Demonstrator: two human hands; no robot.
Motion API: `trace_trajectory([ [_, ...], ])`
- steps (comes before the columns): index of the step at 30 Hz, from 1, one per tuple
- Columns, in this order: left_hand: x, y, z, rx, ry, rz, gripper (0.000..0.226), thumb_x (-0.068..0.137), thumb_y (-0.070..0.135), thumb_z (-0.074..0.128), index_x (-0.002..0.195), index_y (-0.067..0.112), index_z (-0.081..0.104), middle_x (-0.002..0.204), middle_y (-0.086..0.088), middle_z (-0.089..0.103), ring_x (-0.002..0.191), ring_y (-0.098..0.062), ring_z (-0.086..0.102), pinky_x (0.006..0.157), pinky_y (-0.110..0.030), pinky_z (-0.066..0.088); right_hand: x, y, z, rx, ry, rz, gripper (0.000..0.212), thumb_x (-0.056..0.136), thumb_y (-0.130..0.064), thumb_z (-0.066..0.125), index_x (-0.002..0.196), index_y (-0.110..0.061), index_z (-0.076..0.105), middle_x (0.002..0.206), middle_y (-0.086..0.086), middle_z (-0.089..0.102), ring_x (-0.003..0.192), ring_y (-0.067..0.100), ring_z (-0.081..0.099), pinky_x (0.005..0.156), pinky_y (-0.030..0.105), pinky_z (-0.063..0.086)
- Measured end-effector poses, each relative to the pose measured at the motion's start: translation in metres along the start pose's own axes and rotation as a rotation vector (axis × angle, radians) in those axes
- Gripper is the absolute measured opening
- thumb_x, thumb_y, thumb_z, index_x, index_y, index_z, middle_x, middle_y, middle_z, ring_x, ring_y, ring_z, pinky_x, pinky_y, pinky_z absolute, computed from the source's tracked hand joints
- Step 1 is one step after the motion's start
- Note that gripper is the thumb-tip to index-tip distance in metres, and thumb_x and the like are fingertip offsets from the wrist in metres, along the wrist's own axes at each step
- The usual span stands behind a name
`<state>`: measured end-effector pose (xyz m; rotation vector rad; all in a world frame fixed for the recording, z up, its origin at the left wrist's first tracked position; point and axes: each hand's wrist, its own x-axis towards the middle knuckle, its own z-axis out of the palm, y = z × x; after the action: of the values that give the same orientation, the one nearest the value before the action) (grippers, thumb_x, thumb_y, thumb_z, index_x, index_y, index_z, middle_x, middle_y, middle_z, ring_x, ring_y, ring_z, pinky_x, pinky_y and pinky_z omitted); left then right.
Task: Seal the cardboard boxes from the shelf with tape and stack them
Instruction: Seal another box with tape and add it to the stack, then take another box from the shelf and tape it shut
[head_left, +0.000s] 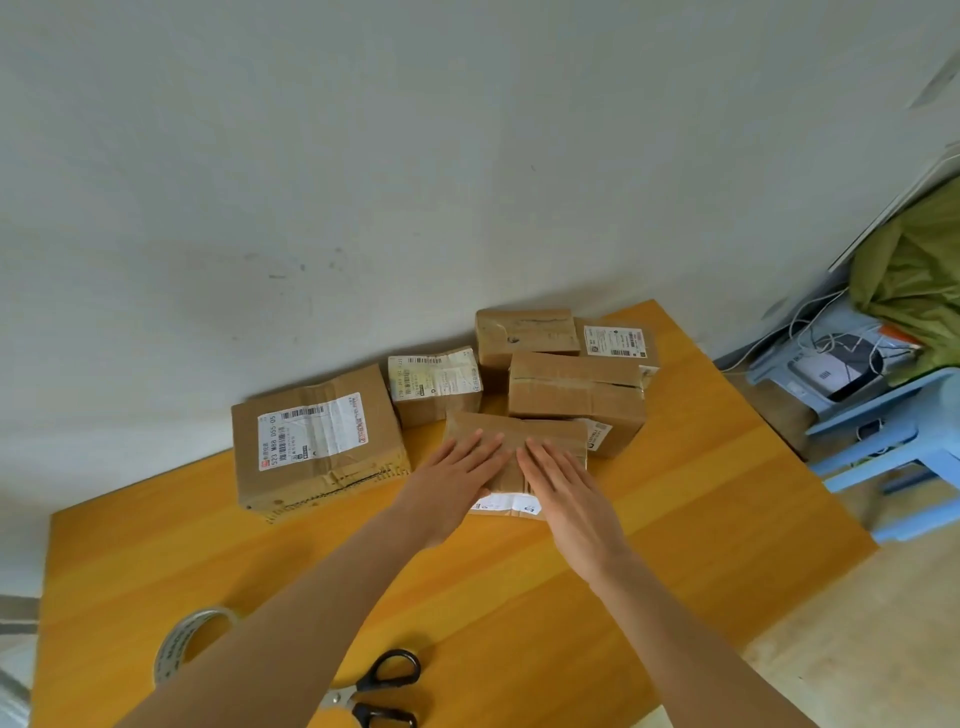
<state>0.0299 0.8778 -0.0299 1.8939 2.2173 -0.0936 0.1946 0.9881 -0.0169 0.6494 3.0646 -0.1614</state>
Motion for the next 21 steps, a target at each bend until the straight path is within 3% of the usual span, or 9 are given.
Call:
trace_trajectory([
  [1, -0.002, 0.002, 0.0, -0.024, -0.003, -0.032, 0.058, 0.105, 0.034, 0.024, 0.148, 0.028, -0.013, 0.156, 0.006, -0.02, 0.141, -0.015, -0.023, 0.116, -0.032, -0.011, -0.001, -0.001, -0.001, -0.008, -0.008, 0.004, 0.091, 0.06, 0.006, 0.085, 0.141, -0.002, 0.046, 0.146, 0.017, 0.046, 0.133, 0.03, 0.047, 0.109, 0.045, 0.039],
  [3, -0.009, 0.003, -0.003, -0.088, -0.008, -0.105, 0.063, 0.103, 0.033, 0.034, 0.151, 0.027, -0.007, 0.158, 0.002, -0.017, 0.144, -0.017, -0.019, 0.118, -0.035, -0.007, -0.004, 0.001, 0.002, -0.043, -0.035, -0.01, 0.091, 0.081, 0.006, 0.068, 0.154, -0.007, 0.015, 0.16, 0.013, 0.015, 0.147, 0.027, 0.02, 0.12, 0.04, 0.011],
  [5, -0.021, 0.0, -0.009, -0.091, 0.008, -0.147, 0.066, 0.102, 0.031, 0.039, 0.152, 0.028, -0.005, 0.158, 0.0, -0.017, 0.145, -0.017, -0.017, 0.119, -0.037, -0.004, -0.008, 0.001, 0.001, -0.046, -0.061, -0.004, 0.092, 0.09, 0.003, 0.057, 0.153, -0.013, -0.008, 0.162, 0.008, -0.007, 0.15, 0.023, 0.0, 0.119, 0.035, -0.008],
  [12, -0.091, -0.01, -0.042, -0.065, 0.094, -0.184, 0.064, 0.101, 0.032, 0.04, 0.152, 0.029, 0.001, 0.16, -0.001, -0.012, 0.146, -0.019, -0.013, 0.119, -0.04, -0.001, -0.037, -0.049, -0.025, -0.052, -0.016, 0.071, 0.081, 0.099, -0.01, 0.048, 0.154, -0.017, -0.01, 0.164, 0.003, -0.005, 0.151, 0.018, 0.002, 0.123, 0.036, 0.007],
  [17, -0.168, -0.009, -0.06, -0.061, 0.183, -0.176, 0.062, 0.102, 0.032, 0.038, 0.152, 0.029, 0.002, 0.161, -0.002, -0.007, 0.147, -0.02, -0.011, 0.12, -0.041, 0.001, -0.068, -0.11, -0.057, -0.062, 0.052, 0.089, 0.076, 0.101, -0.012, 0.046, 0.155, -0.018, -0.008, 0.164, 0.004, -0.004, 0.151, 0.02, 0.004, 0.122, 0.035, 0.009],
  [21, -0.237, -0.003, -0.067, -0.071, 0.246, -0.151, 0.06, 0.101, 0.03, 0.04, 0.152, 0.028, 0.008, 0.161, -0.003, -0.002, 0.148, -0.02, -0.005, 0.12, -0.042, 0.006, -0.109, -0.166, -0.078, -0.072, 0.141, 0.103, 0.071, 0.1, -0.015, 0.047, 0.156, -0.018, 0.002, 0.163, 0.005, 0.008, 0.148, 0.02, 0.019, 0.119, 0.032, 0.017],
])
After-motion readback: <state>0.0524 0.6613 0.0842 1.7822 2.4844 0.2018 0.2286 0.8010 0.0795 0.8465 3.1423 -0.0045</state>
